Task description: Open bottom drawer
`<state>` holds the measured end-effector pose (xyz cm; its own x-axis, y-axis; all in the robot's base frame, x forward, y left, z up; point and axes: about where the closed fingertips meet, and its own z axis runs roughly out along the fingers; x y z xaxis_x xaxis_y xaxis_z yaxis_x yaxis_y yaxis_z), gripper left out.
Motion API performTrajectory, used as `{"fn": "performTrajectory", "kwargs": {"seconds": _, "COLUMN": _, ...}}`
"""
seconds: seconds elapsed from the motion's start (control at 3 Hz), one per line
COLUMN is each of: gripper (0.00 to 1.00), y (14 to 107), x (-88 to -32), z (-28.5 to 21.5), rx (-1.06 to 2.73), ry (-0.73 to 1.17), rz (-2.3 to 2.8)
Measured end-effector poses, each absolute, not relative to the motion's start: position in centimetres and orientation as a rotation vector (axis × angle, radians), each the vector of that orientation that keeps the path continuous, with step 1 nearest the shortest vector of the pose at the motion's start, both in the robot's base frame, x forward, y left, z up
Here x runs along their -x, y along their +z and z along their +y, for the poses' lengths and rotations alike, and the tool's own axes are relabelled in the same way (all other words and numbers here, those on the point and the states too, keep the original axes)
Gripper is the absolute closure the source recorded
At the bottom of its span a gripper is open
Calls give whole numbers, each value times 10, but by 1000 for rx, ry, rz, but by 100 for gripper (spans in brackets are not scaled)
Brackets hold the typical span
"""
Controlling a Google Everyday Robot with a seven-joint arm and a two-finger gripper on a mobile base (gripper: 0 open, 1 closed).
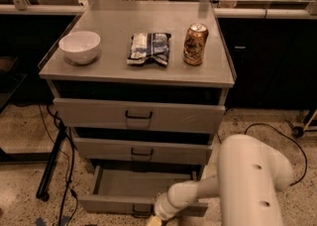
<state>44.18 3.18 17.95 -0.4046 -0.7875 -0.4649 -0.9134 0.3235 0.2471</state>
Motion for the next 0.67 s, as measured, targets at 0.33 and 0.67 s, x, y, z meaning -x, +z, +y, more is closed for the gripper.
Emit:
{"fn": "performTrajectory", "kwargs": {"seconds": 0.33, "gripper": 0, "y": 201, "x": -381, "z": -7, "rx": 1453, "ry": 759, "rz": 2374}}
{"fn": "performTrajectory", "kwargs": {"seconds": 0.67, "gripper": 0, "y": 201, "x": -353, "z": -22, "rx": 1424, "ry": 788, "rz": 2410}}
